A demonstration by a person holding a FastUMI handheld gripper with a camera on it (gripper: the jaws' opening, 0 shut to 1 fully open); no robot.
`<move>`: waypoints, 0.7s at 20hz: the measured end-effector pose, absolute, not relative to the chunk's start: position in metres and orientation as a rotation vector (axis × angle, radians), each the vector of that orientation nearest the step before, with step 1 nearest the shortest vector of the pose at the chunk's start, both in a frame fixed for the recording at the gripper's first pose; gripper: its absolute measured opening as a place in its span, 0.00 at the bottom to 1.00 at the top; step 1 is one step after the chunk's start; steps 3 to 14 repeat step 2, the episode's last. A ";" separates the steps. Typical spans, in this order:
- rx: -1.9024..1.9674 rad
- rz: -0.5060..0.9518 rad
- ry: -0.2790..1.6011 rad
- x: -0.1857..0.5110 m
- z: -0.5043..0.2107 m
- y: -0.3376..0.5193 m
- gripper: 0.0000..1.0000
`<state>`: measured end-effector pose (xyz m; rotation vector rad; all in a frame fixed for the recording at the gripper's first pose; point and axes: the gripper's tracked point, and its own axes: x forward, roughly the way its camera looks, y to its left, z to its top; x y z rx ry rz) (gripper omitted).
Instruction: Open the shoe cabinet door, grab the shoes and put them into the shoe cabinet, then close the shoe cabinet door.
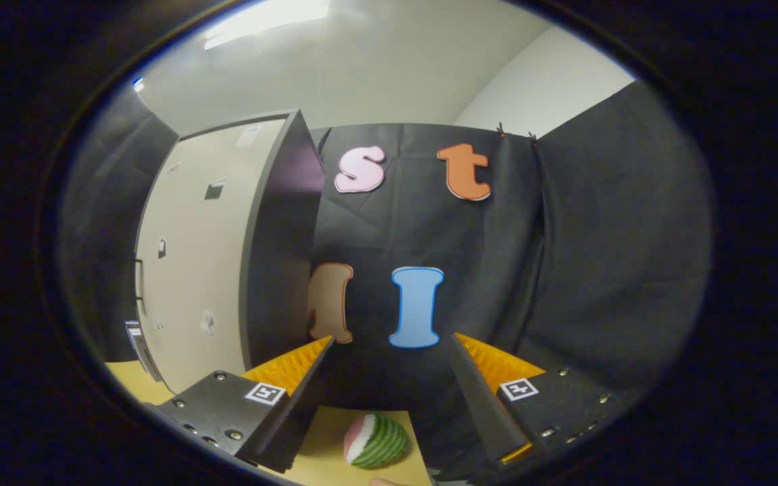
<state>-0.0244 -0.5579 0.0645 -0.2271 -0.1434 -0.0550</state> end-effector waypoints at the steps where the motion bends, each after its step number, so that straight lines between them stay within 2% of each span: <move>1: -0.239 -0.066 -0.135 -0.021 0.052 -0.574 0.99; 14: -0.251 -0.071 -0.129 -0.017 0.041 -0.586 0.99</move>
